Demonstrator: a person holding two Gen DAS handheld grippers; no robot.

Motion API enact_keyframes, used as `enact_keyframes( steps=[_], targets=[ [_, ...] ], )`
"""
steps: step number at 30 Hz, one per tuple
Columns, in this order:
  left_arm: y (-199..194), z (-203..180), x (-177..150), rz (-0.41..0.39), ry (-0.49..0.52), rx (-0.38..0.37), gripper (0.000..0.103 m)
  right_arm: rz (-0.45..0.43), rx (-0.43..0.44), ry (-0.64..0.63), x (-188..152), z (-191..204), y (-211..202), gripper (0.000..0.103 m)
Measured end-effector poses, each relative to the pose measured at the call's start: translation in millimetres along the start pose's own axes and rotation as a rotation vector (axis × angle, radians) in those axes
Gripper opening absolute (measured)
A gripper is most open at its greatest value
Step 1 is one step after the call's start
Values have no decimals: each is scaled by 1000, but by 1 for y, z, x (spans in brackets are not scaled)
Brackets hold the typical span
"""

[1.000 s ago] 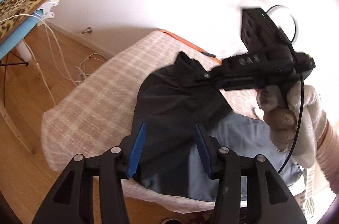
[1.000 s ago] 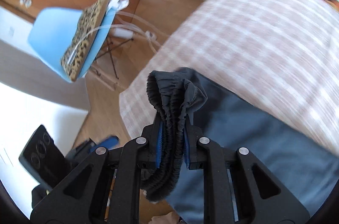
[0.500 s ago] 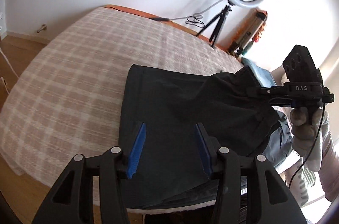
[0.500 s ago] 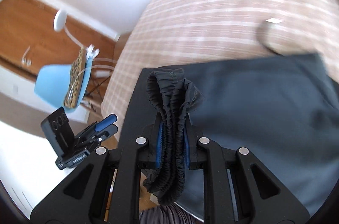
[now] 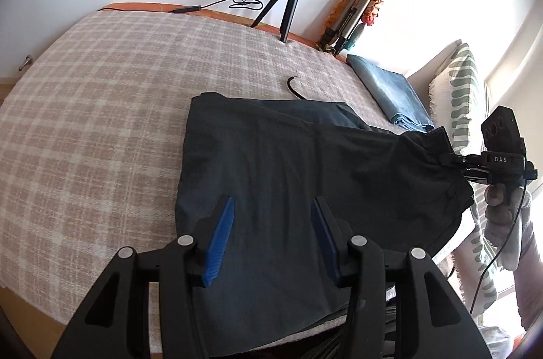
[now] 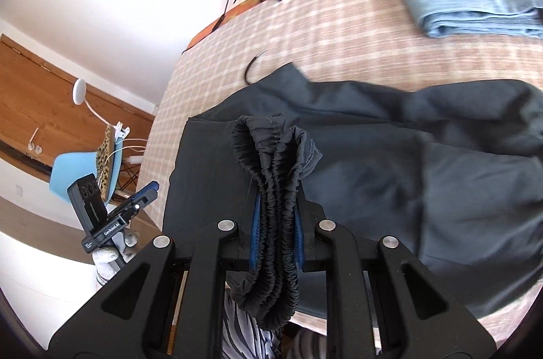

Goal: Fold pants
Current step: 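Carry the waistband with the right gripper across the trousers to fold them, then lower the waistband onto the trousers and open the right gripper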

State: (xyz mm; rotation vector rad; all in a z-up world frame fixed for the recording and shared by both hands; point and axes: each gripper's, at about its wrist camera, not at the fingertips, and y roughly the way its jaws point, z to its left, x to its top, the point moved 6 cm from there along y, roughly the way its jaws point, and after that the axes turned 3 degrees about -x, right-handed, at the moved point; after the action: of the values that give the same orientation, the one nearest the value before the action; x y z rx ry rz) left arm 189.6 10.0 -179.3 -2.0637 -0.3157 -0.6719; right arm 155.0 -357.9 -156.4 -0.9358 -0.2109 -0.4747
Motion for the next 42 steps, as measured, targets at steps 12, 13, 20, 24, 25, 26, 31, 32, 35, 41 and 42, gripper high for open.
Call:
enact_keyframes(
  steps=[12,13,20,24,25,26,31,32,35,41,42],
  targets=[
    [30,-30,-15,86,-15,43,45,-73,-134,70,-1,-121,-68,17],
    [33,-33,-16,92,-11,46,45,-81,-134,83,-1,-130,-73,17],
    [44,-47,-22,112,-9,48,45,-112,-178,63,5,-167,-83,17],
    [48,-51,-27,118,-12,52,45,-101,-250,55,8,-181,-78,22],
    [49,-52,-28,122,-7,64,45,-100,-277,37,8,-180,-78,27],
    [49,-52,-29,125,-3,74,45,-98,-307,16,7,-178,-79,38],
    [47,-48,-35,129,-11,95,45,-161,-496,-70,10,-162,-97,60],
    [46,-47,-36,127,-16,95,45,-181,-505,-81,11,-155,-102,60],
    [46,-44,-43,128,-28,105,45,-206,-476,-151,14,-122,-105,60],
    [44,-43,-63,128,-38,96,45,-154,-320,-309,25,-27,-74,67],
    [42,-42,-65,123,-51,85,45,-136,-279,-327,27,-11,-64,68]
  ],
)
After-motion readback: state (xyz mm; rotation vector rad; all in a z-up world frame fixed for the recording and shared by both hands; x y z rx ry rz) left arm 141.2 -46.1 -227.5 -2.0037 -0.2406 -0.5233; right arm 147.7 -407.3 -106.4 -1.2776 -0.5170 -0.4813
